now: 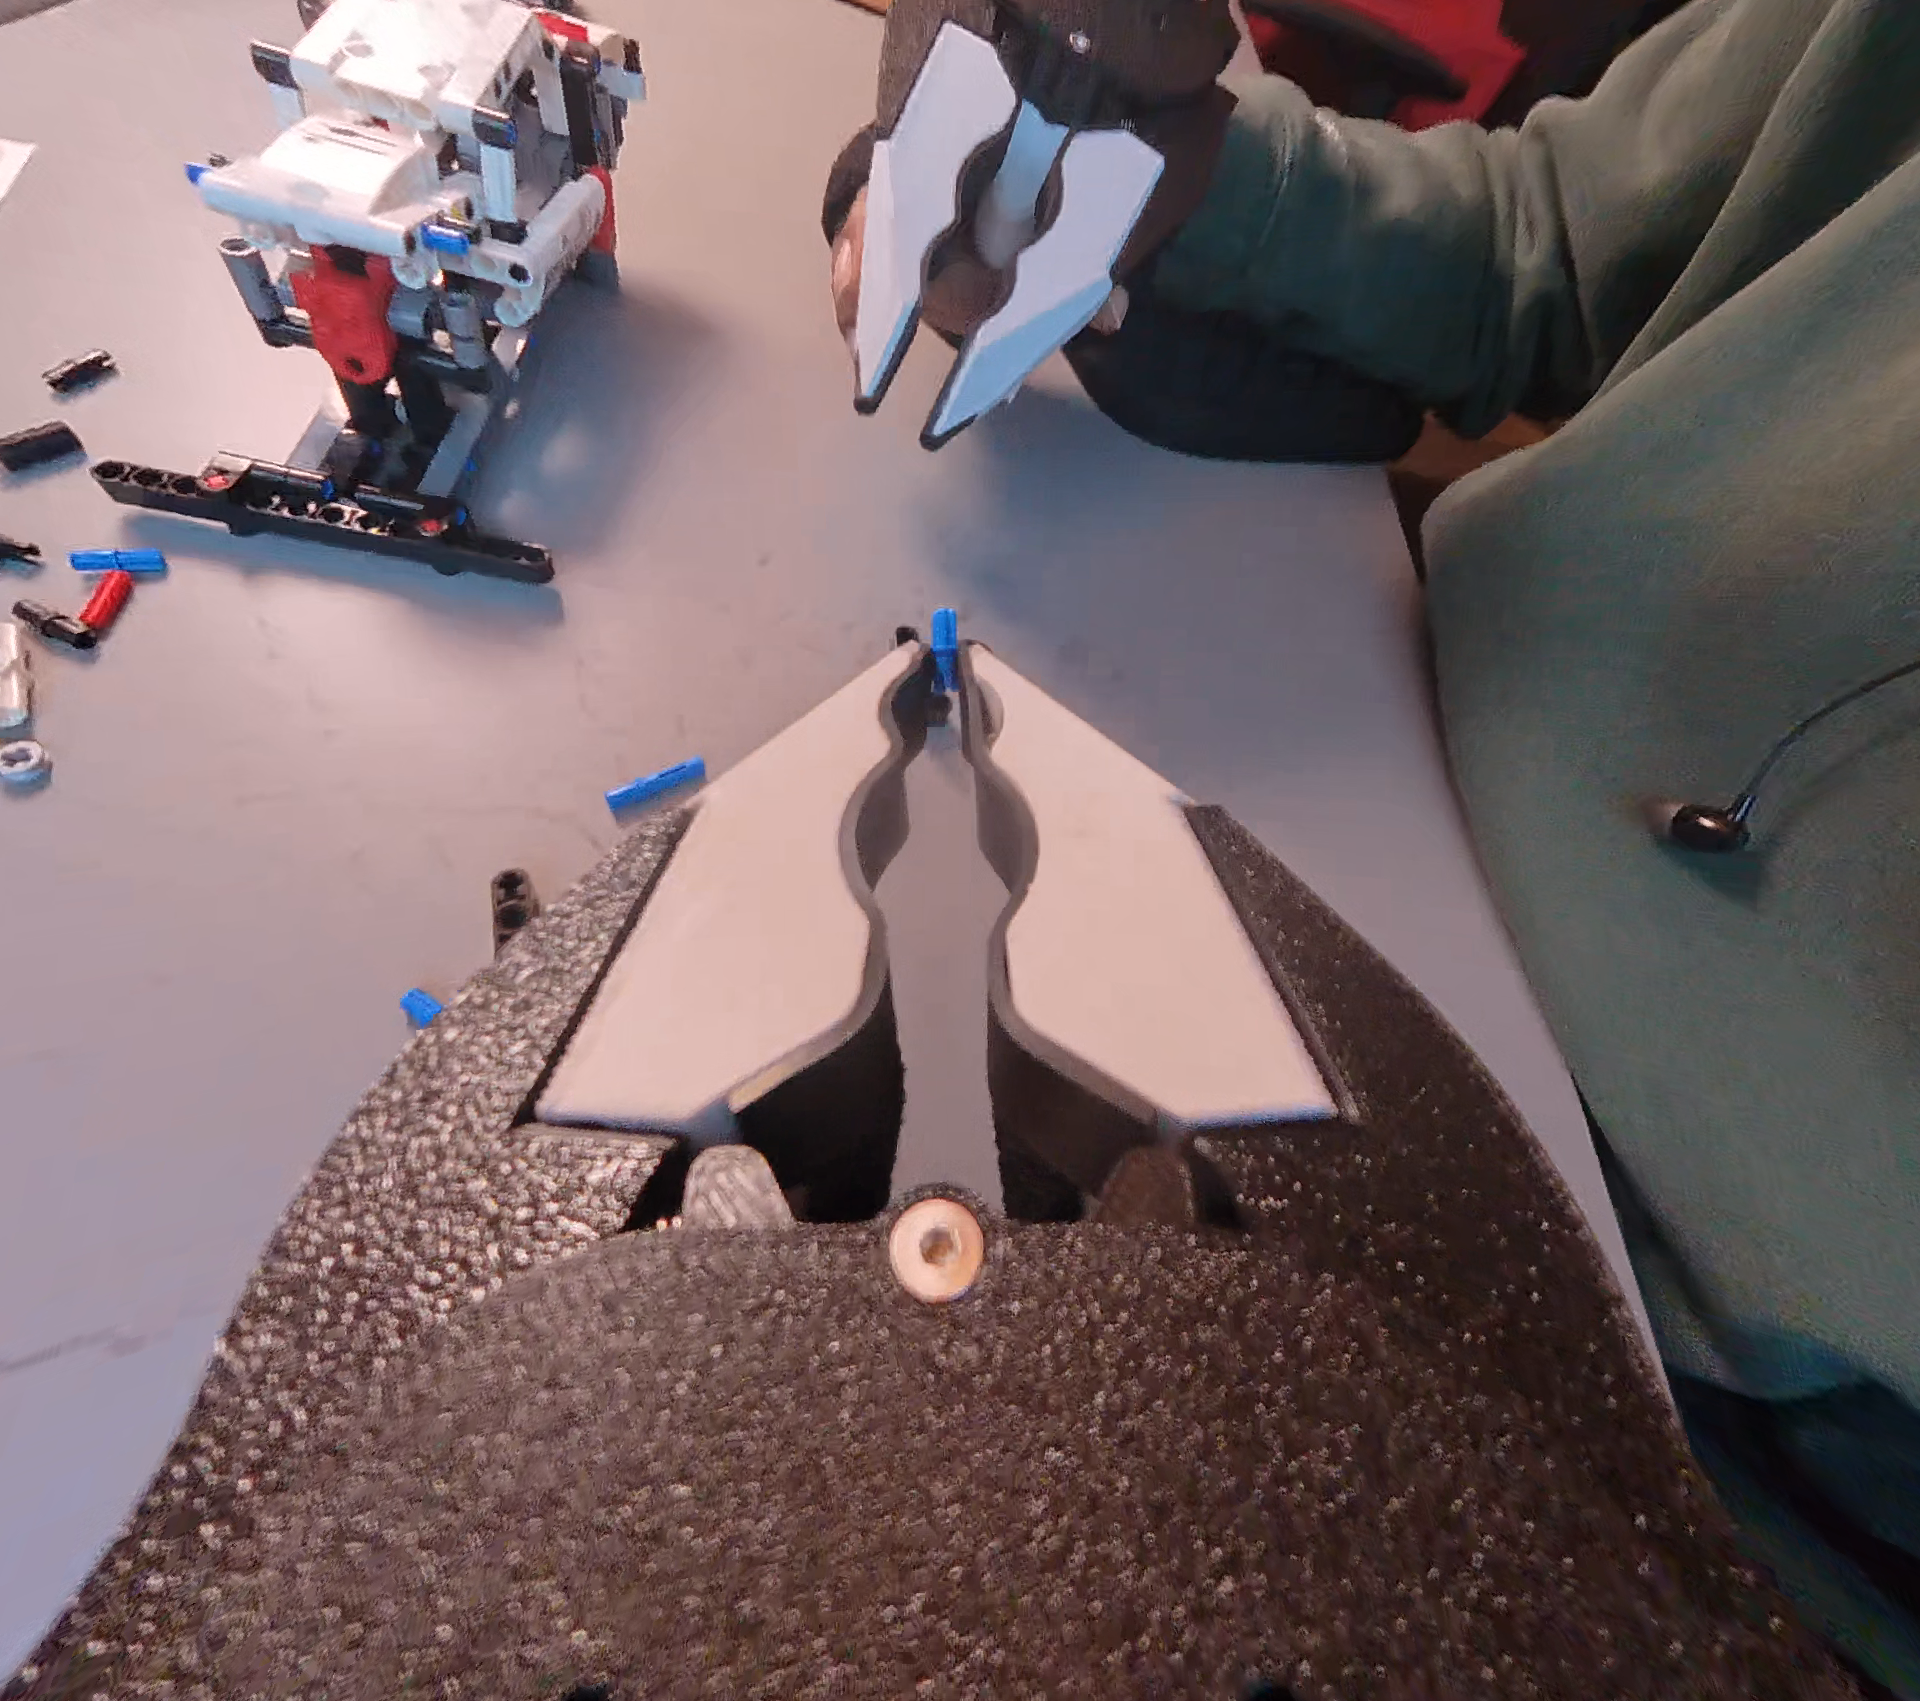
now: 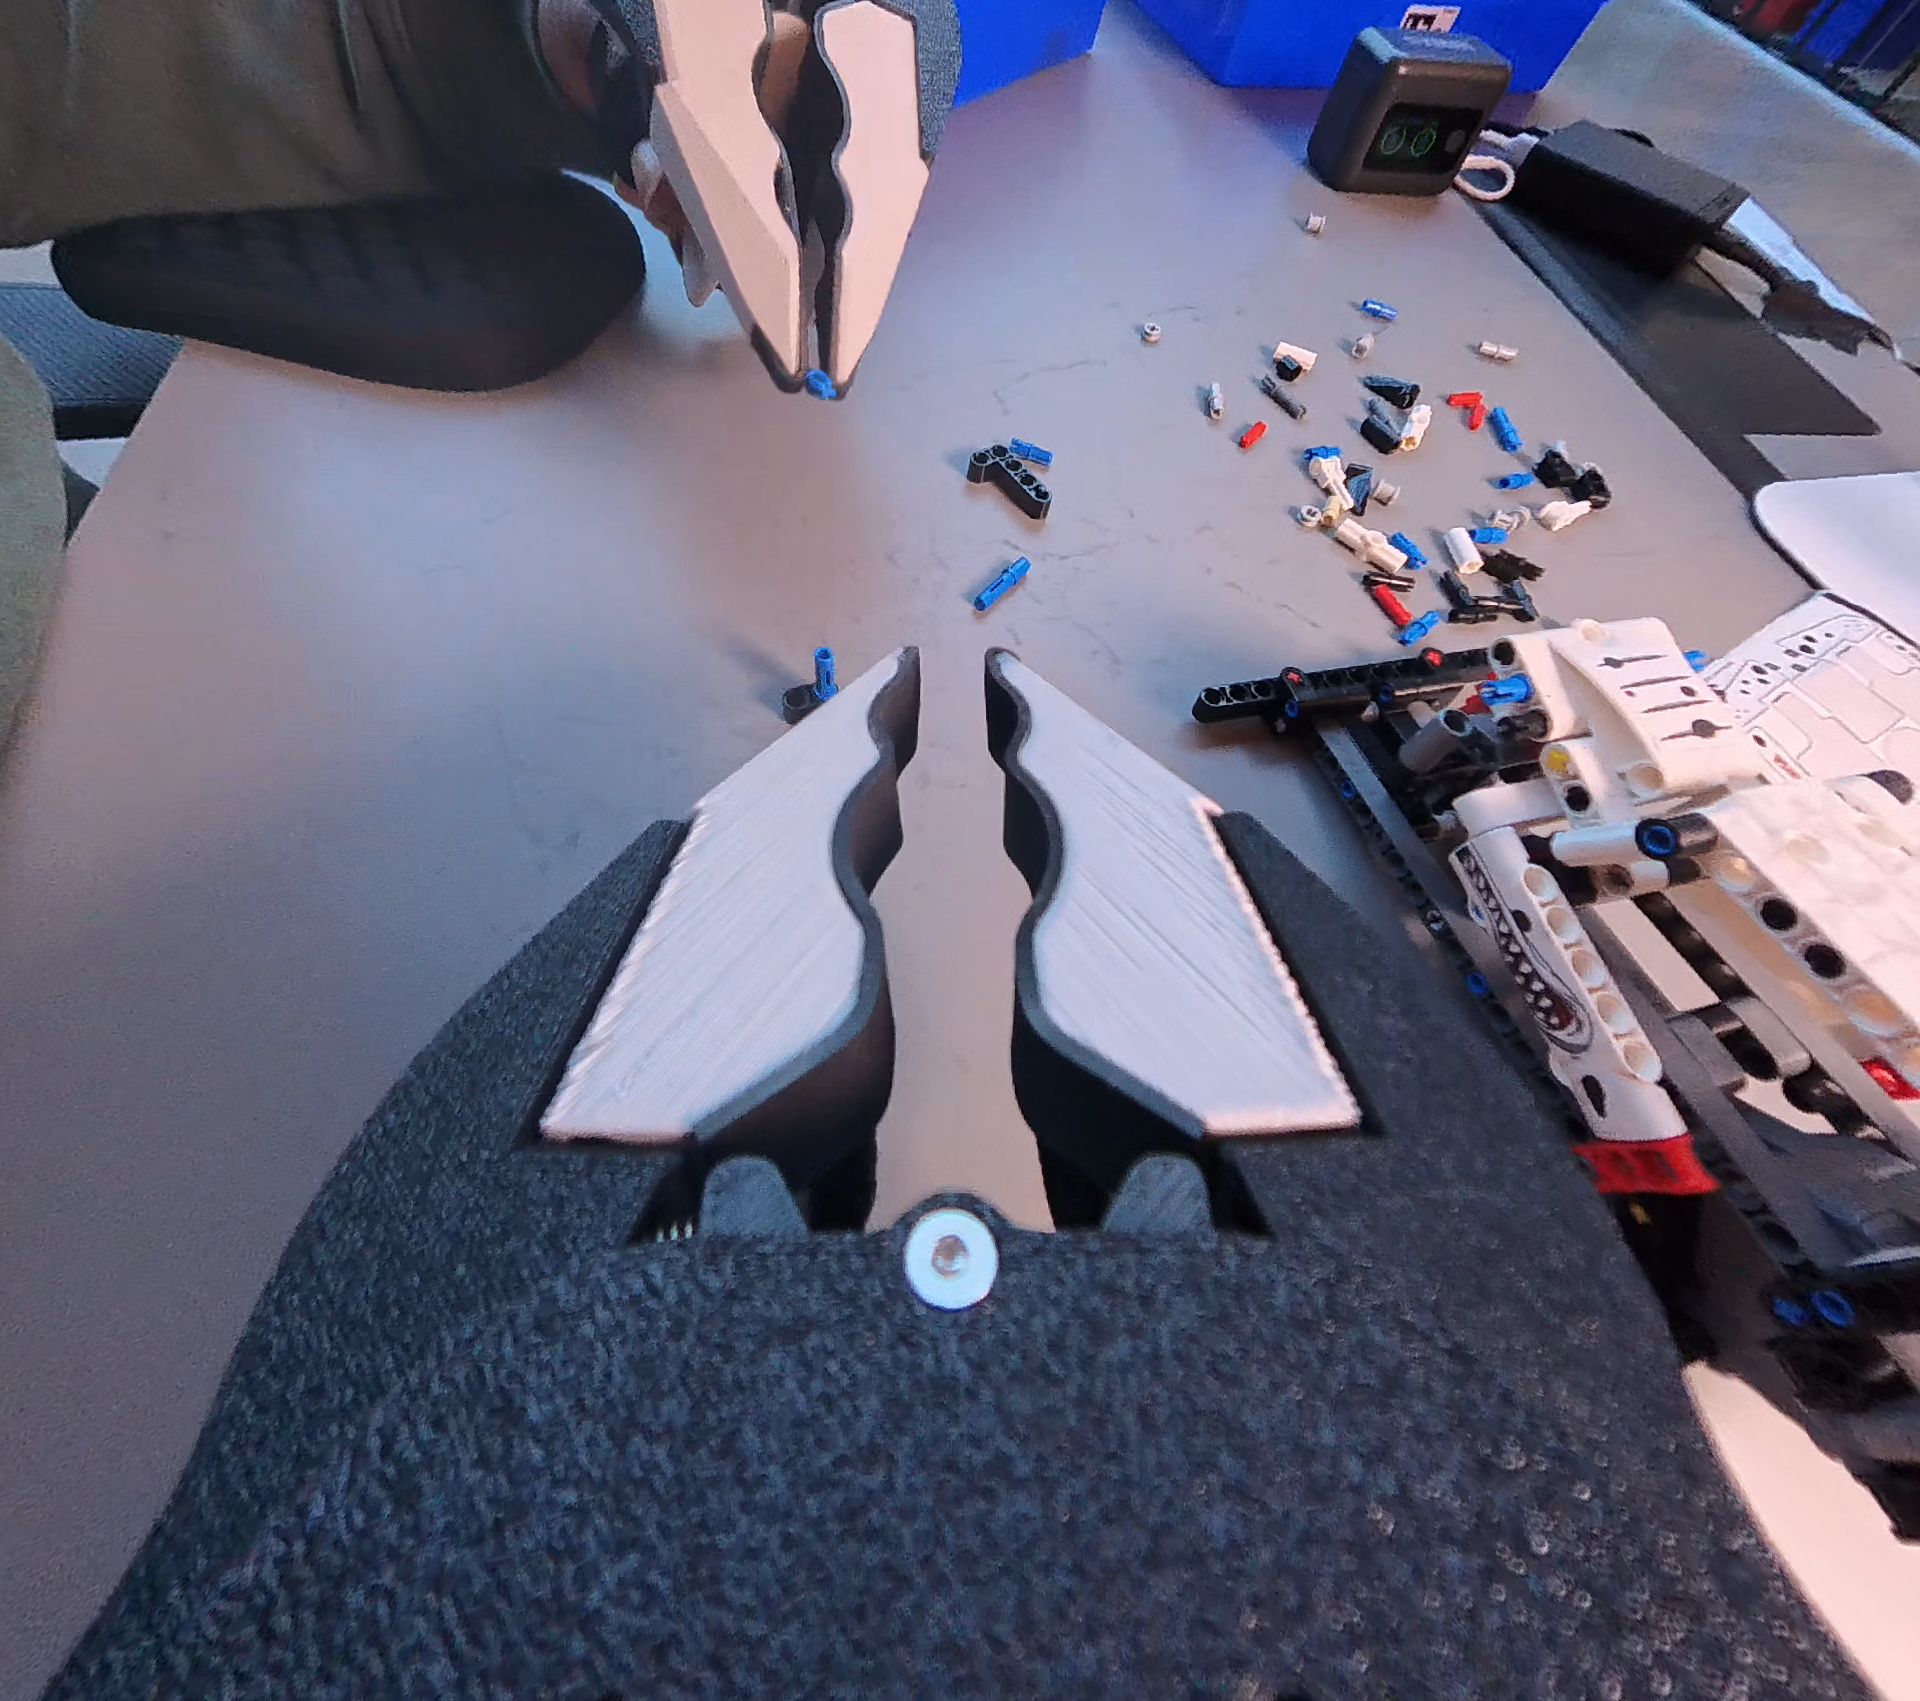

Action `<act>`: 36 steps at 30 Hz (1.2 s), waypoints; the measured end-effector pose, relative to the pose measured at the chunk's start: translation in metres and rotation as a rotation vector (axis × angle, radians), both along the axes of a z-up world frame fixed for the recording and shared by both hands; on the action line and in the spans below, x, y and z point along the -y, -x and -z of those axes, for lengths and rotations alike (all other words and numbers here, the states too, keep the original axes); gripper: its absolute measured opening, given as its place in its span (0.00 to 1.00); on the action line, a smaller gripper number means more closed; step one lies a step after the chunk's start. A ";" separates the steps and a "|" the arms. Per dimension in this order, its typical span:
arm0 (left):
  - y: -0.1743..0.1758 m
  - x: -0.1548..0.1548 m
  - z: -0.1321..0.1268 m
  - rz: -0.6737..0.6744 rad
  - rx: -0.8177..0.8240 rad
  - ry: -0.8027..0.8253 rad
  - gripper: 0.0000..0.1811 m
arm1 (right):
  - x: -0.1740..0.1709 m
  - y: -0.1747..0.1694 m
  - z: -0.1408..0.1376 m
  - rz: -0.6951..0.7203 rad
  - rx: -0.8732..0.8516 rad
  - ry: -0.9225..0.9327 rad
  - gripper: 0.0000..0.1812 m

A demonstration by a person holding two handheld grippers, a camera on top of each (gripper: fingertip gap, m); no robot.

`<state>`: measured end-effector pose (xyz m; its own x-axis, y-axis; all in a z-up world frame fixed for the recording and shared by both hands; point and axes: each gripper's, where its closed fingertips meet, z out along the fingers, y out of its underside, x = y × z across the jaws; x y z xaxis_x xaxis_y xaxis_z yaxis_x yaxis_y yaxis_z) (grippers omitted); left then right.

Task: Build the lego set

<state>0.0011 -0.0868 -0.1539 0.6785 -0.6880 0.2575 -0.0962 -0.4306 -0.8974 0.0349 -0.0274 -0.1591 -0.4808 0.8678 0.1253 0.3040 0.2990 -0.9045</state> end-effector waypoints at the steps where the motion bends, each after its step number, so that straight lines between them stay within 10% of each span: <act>1: -0.002 0.000 0.001 0.007 0.016 0.015 0.02 | 0.001 0.000 -0.001 -0.003 -0.005 0.000 0.07; 9: 0.031 -0.010 0.071 -0.141 -0.446 0.178 0.02 | 0.005 0.001 0.011 -0.017 0.033 -0.020 0.07; 36: 0.089 -0.017 0.056 -0.384 -0.427 0.151 0.10 | 0.005 0.002 0.024 -0.010 0.077 -0.013 0.06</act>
